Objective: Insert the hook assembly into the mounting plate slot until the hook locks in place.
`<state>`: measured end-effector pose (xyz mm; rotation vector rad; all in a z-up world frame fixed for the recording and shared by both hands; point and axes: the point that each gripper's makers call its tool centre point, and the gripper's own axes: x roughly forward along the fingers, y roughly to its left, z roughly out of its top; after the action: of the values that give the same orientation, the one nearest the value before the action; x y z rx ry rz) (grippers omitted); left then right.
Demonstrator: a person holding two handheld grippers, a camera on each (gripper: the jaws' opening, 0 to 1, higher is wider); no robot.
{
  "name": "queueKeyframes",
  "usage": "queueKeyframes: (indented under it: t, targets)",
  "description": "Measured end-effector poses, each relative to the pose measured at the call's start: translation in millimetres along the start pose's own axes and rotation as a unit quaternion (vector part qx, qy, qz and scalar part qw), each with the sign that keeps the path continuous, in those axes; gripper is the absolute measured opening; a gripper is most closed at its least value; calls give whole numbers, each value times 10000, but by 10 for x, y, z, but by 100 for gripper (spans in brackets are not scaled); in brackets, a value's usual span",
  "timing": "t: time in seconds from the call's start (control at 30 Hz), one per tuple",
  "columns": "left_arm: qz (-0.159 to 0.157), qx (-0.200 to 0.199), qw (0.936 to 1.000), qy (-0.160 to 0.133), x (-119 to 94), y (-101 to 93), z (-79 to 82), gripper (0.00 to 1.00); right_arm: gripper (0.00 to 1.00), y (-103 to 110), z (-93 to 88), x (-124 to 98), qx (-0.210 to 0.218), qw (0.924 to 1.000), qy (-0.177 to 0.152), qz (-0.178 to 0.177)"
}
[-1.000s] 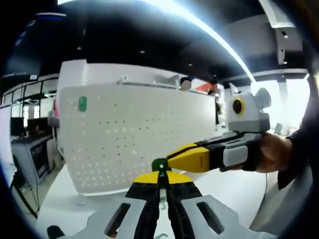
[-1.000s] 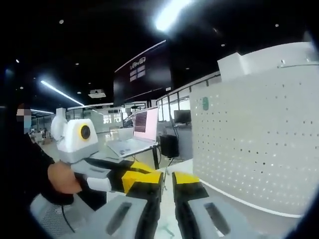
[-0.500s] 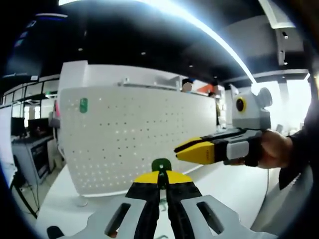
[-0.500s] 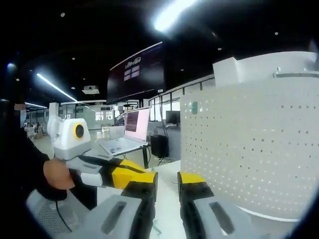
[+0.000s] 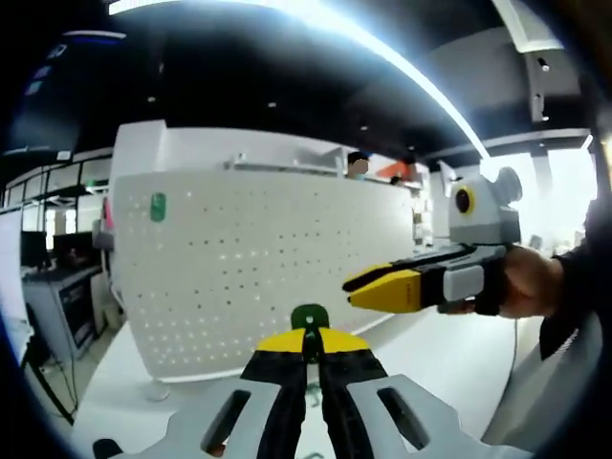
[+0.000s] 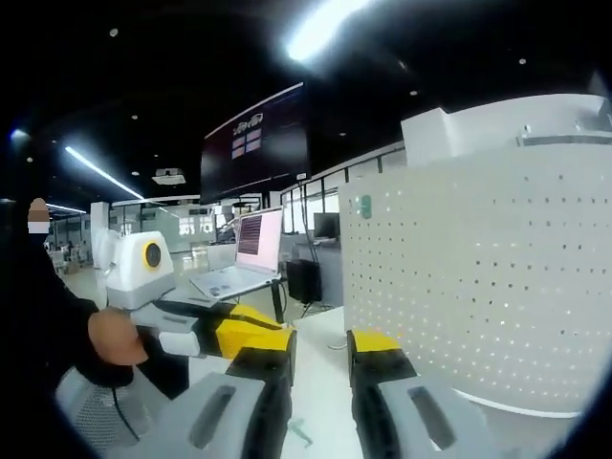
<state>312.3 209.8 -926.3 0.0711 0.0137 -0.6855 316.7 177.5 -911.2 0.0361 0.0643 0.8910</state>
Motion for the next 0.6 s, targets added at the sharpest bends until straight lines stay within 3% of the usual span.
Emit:
queueKeyframes:
  t: [0.23, 0.4, 0.6]
  targets:
    - [-230, 488, 9985, 74, 37, -169, 3, 3, 15, 87, -78, 47, 40, 9998, 141, 168]
    - [-278, 563, 9980, 85, 41, -189, 3, 3, 3, 110, -88, 46, -93, 9996, 157, 215]
    - [-263, 562, 9980, 99, 35, -183, -1, 3, 1, 172, -28, 49, -86, 9995, 72, 292]
